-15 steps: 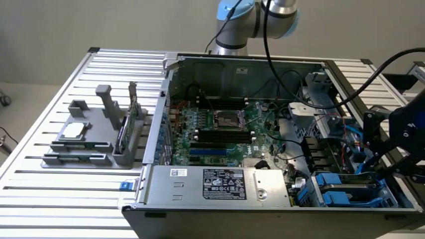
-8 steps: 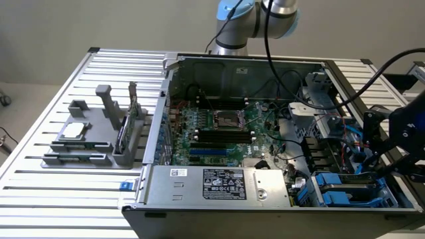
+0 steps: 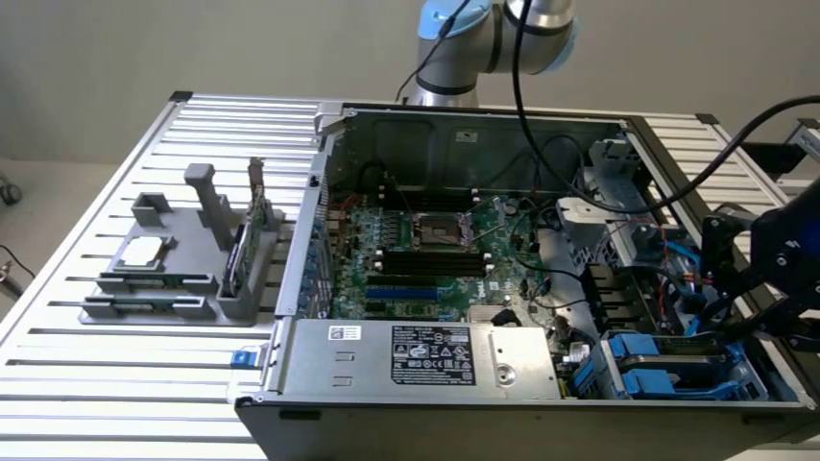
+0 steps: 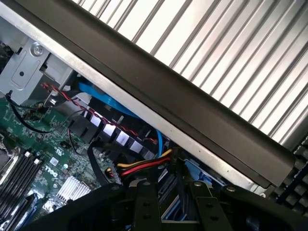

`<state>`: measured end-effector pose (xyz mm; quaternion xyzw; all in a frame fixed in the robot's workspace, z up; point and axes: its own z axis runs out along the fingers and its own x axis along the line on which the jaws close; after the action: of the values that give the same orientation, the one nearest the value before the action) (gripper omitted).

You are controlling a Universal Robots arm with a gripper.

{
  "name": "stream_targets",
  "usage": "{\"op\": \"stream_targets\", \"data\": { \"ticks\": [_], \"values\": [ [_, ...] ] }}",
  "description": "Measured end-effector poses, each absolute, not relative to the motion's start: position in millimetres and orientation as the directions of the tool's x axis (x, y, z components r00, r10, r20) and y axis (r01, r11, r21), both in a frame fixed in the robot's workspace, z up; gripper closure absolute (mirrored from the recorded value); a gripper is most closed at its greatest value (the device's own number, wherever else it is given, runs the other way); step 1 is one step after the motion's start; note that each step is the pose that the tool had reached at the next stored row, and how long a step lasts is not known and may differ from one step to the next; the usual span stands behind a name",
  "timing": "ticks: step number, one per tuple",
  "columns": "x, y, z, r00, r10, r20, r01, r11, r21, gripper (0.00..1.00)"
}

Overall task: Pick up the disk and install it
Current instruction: 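Insert the first disk wire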

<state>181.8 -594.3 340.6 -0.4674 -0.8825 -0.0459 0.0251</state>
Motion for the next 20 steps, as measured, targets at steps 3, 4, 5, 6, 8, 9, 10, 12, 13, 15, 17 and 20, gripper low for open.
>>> {"op": "stream_targets", "data": {
  "ticks": [3, 4, 5, 6, 8, 9, 10, 12, 13, 15, 17, 20],
  "values": [
    [181.9, -594.5, 339.1, -0.558, 0.825, 0.091, 0.830, 0.555, 0.060, 0.69],
    [182.1, -594.6, 338.7, -0.557, 0.825, 0.092, 0.831, 0.554, 0.061, 0.69],
    [182.1, -594.6, 338.3, -0.556, 0.826, 0.094, 0.831, 0.552, 0.061, 0.69],
    [182.2, -594.6, 338.0, -0.555, 0.827, 0.095, 0.832, 0.551, 0.062, 0.69],
    [182.3, -594.6, 337.4, -0.553, 0.828, 0.097, 0.833, 0.549, 0.063, 0.69],
    [182.3, -594.6, 337.1, -0.552, 0.828, 0.098, 0.834, 0.548, 0.064, 0.69],
    [182.4, -594.6, 336.8, -0.551, 0.828, 0.099, 0.834, 0.548, 0.065, 0.69],
    [182.4, -594.6, 336.3, -0.550, 0.829, 0.100, 0.835, 0.546, 0.066, 0.69],
    [182.4, -594.6, 336.1, -0.549, 0.830, 0.101, 0.836, 0.545, 0.066, 0.69],
    [182.5, -594.6, 335.4, -0.547, 0.831, 0.102, 0.837, 0.543, 0.067, 0.71],
    [182.5, -594.6, 335.2, -0.545, 0.832, 0.103, 0.838, 0.541, 0.067, 0.79],
    [182.5, -594.6, 334.7, -0.542, 0.834, 0.104, 0.840, 0.538, 0.067, 0.79]
  ]
}}
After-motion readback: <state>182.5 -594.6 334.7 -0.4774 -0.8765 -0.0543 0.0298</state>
